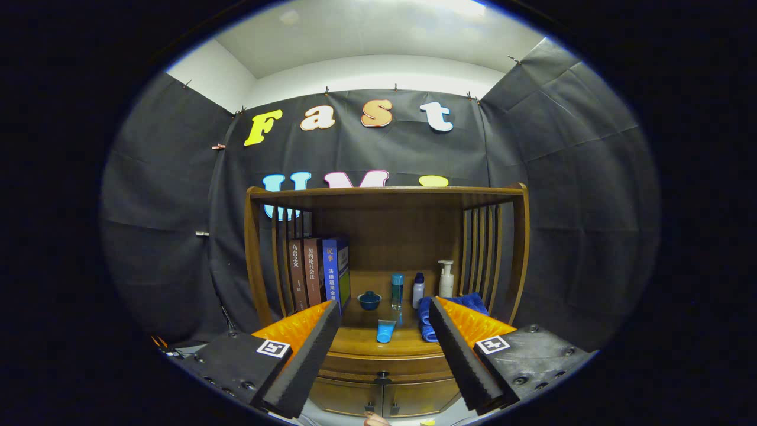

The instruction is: Pull open the drawer, take out the items inside it, and place them on the countertop above the cabinet.

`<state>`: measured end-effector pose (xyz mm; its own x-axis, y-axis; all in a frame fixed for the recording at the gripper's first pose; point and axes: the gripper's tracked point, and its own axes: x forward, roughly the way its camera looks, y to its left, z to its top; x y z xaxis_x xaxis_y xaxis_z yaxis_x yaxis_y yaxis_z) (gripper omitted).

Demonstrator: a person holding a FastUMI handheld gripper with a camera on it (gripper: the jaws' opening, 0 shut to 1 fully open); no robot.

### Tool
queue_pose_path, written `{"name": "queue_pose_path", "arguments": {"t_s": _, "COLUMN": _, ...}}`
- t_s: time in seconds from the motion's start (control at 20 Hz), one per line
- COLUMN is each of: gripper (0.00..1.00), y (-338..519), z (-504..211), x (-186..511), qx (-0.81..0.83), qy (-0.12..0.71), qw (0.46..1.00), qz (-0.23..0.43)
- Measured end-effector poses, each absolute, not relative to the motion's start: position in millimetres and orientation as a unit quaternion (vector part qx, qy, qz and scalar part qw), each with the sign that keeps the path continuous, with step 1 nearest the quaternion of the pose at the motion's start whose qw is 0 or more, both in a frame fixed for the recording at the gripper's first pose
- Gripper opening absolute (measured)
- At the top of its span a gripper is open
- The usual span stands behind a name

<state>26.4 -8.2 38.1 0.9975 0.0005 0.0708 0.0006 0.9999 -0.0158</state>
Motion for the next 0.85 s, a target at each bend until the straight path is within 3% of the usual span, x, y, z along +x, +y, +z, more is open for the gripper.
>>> {"name": "queue_pose_path", "arguments": {"t_s": 0.85, "gripper": 0.98, "y": -12.7, "z": 43.3, "x": 18.2, "qx": -0.004, "qy": -0.049, "qw": 0.999, "qz": 0.005}}
